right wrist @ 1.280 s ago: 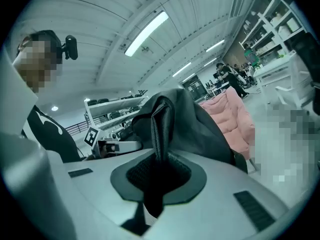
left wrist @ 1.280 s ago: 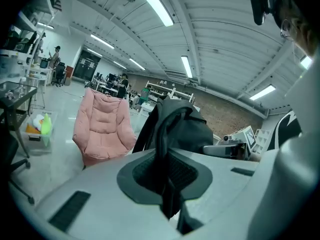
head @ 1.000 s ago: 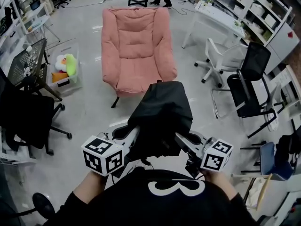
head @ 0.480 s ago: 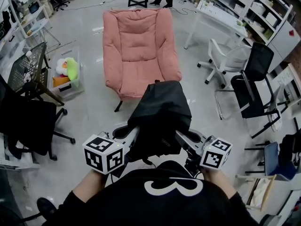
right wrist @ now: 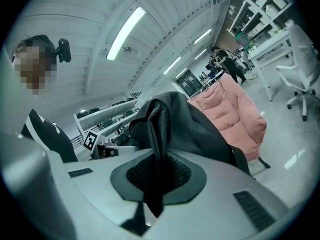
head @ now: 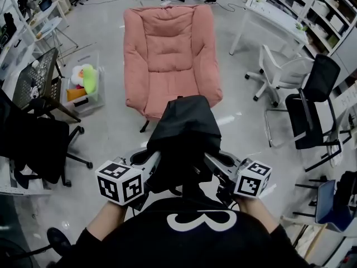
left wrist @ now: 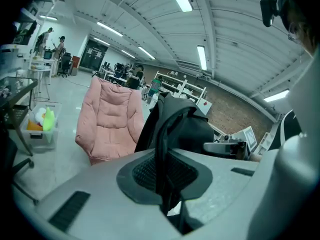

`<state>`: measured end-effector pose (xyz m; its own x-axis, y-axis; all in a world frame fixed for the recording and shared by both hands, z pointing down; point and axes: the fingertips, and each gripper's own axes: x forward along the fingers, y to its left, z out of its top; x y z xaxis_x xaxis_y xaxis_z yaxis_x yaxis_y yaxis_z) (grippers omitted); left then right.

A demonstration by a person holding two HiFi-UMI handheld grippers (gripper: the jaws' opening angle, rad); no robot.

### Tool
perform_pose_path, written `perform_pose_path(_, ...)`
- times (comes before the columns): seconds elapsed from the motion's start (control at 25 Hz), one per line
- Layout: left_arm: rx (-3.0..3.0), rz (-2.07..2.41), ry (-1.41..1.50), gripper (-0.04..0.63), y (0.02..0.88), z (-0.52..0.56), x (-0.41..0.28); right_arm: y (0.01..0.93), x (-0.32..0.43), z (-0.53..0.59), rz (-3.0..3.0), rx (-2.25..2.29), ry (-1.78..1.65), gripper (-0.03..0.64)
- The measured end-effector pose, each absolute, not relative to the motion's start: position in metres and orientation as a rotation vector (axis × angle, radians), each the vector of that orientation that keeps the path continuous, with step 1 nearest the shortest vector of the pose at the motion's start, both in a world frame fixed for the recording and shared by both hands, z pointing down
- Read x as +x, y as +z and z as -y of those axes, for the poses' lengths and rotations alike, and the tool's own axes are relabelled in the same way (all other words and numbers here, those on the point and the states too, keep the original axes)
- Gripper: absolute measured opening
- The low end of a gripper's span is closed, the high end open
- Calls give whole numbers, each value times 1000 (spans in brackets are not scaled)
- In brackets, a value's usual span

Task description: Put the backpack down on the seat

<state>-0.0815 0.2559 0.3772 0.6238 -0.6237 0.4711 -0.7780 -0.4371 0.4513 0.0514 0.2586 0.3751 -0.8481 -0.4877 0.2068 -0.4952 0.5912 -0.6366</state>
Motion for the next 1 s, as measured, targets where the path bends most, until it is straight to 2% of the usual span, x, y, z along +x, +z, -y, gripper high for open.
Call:
perform_pose_path(0.56, 2100, 1225, 339, 34, 397, -99, -32, 390, 100, -84, 2808, 722, 1066, 35)
perform_pose_path(1.0, 2122, 1267, 334, 34, 391, -9, -24, 384, 110, 8, 2834, 752, 1024, 34)
